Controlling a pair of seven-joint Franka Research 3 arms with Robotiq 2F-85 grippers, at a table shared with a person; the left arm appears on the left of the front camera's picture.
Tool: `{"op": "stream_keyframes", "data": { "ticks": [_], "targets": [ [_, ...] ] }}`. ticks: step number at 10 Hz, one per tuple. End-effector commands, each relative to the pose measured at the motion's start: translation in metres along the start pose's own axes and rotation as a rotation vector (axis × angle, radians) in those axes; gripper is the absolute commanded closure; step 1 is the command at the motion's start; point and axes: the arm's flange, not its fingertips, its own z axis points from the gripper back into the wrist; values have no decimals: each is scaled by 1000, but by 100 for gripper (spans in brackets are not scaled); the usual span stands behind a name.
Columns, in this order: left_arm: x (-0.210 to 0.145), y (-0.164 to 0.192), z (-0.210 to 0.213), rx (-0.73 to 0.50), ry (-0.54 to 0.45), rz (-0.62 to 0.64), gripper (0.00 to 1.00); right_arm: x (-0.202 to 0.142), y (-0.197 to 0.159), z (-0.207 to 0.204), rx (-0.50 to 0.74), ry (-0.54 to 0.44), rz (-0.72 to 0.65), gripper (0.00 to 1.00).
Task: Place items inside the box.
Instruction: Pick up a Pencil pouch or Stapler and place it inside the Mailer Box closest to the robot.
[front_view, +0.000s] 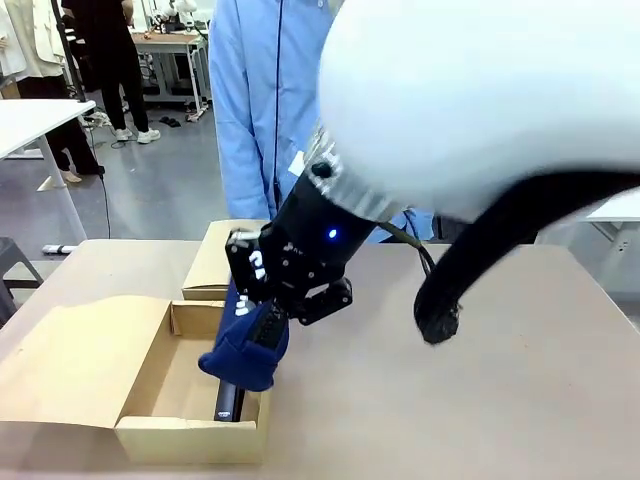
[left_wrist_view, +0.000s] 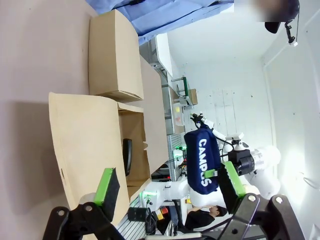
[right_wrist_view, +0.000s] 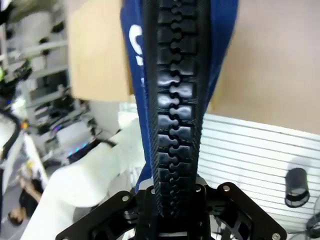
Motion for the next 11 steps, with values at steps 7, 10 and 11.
{"op": "stream_keyframes", "data": {
  "ticks": [7, 10, 11],
  "targets": [
    [-2, -1, 0, -14, -1, -15, 0, 22, 100, -119, -240, -14, 110, 93],
    [-2, -1, 0, -14, -1, -15, 0, 38, 102, -161, -263, 28, 109, 93],
    [-2, -1, 0, -14, -1, -15, 0, 45, 98, -173, -257, 30, 119, 93]
  ]
}}
